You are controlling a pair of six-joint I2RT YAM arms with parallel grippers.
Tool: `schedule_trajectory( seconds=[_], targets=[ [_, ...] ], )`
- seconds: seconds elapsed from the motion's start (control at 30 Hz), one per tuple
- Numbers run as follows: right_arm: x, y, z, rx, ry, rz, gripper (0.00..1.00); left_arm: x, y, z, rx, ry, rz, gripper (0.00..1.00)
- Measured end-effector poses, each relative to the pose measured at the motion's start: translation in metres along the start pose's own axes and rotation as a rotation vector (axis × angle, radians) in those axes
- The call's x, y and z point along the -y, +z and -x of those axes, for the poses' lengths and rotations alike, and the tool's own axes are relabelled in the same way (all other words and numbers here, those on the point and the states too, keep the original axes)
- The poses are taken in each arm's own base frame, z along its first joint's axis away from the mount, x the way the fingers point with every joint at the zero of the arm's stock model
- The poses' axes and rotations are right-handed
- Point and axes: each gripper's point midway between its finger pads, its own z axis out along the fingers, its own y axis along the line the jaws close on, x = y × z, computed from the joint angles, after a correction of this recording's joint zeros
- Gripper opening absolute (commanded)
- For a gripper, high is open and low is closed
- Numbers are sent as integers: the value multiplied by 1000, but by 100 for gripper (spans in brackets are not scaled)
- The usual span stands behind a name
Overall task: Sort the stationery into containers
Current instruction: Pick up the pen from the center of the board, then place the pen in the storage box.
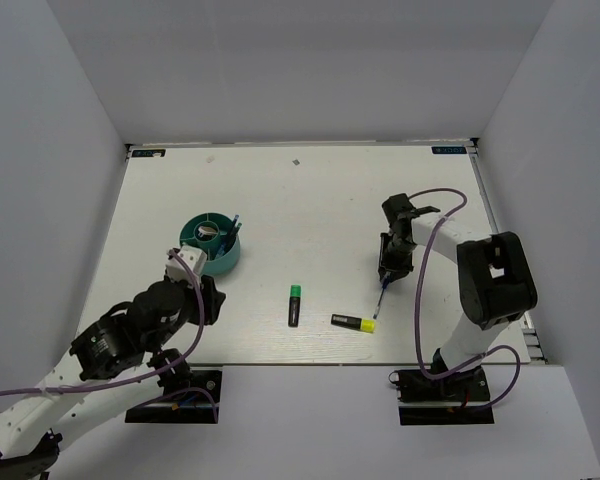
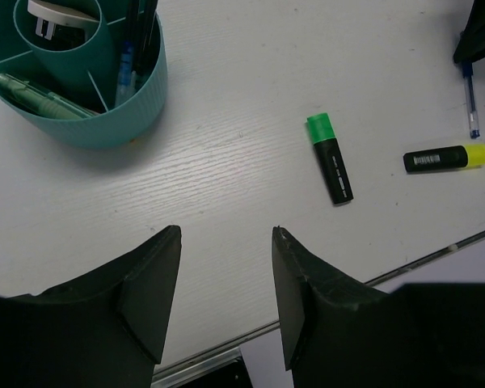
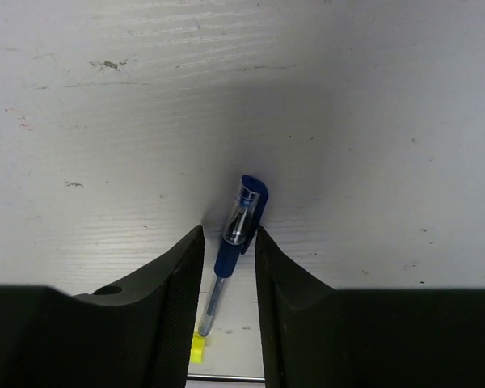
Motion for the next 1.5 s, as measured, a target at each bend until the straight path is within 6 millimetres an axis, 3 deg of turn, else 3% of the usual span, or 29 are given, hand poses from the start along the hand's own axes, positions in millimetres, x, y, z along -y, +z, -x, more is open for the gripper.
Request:
schedule_trajectory(
  seconds=[0.3,0.47,0.57,0.73,0.87,1.0,1.13,1.33,1.5],
  targets=[
    [3,1,0,-16,5,-29,0,-10,-7,-2,12,-1,24,58],
    [-8,1,7,-23,-22,18,0,-15,-10,-3,14,3,40,58],
    [-25,-7,27,9,-71,72,0,-17,-13,1,21,5,49,58],
    [-88,-55,104,216,-219,256,0,-19,-19,14,55,-3,60,58],
    [-153,-118,156,416,-387,410,0,-22,-20,17,67,-6,74,58],
    [-228,-181,189,572,-543,573,0,-24,-20,20,71,-3,92,58],
    [-290,-212,179,633,-663,724,0,-26,-22,27,80,1,109,58],
    [-359,-213,135,607,-742,934,0,-30,-27,33,93,1,130,58],
    [-402,-221,128,668,-759,1096,0,-37,-34,36,94,4,153,58]
  ],
)
